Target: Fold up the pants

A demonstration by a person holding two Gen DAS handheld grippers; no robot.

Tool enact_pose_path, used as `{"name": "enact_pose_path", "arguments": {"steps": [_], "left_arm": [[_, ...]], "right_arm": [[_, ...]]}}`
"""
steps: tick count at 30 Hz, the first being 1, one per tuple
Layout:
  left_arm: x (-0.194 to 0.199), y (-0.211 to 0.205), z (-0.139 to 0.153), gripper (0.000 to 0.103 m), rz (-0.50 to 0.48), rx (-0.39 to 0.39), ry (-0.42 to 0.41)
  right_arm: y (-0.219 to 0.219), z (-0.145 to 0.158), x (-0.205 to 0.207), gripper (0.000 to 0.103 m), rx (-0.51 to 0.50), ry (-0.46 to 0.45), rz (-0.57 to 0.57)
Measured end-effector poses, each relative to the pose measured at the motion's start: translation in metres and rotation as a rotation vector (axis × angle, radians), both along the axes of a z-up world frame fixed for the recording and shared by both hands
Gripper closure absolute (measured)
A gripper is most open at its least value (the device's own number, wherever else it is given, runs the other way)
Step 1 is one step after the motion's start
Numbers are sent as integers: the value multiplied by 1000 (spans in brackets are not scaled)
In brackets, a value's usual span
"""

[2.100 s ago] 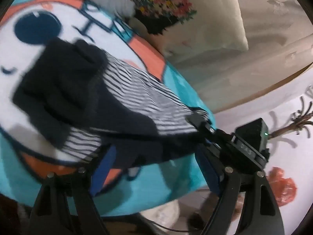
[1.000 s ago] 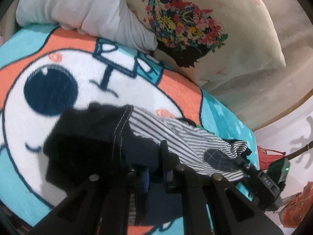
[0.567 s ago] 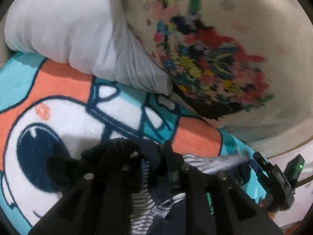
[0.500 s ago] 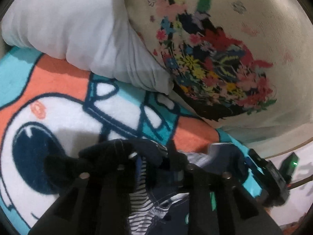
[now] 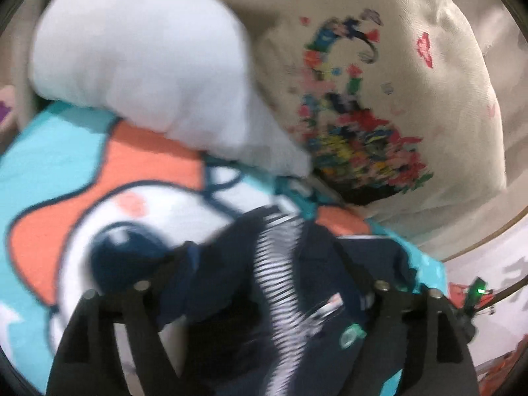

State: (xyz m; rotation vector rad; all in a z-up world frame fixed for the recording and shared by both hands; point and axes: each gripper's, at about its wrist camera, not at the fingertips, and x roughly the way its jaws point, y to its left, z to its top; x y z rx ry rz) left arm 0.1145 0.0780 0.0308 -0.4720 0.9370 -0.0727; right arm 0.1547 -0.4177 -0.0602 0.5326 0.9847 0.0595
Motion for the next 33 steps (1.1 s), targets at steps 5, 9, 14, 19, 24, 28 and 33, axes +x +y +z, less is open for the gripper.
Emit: {"name": "enact_pose_path", "arguments": {"steps": [5,9,14,19,24,28,33], "left_arm": [[-44,17,-29,22,10,89,86],[-72,10,-54,22,5,139,117],[-77,-29,-66,28,-60,185,92],[-75,-57,-60,84,-93,331,83],[-76,-30,-36,90,-59,273,81],[-79,-18,-28,89,-29,288,83],[-80,-9,-38,84,21,337,109]], "right_arm": [[8,-1,-49,35,-50,-18,27],[9,-10,-73,35,-75,-32,12],[11,-15,-83,34,-72,-63,-6],[24,-14,-81,77,-62,-53,43],[19,-3,-91,86,54,-56,60],[16,-2,-101,86,67,-55,46],[-1,-13,-114,79,56,-14,-34]]}}
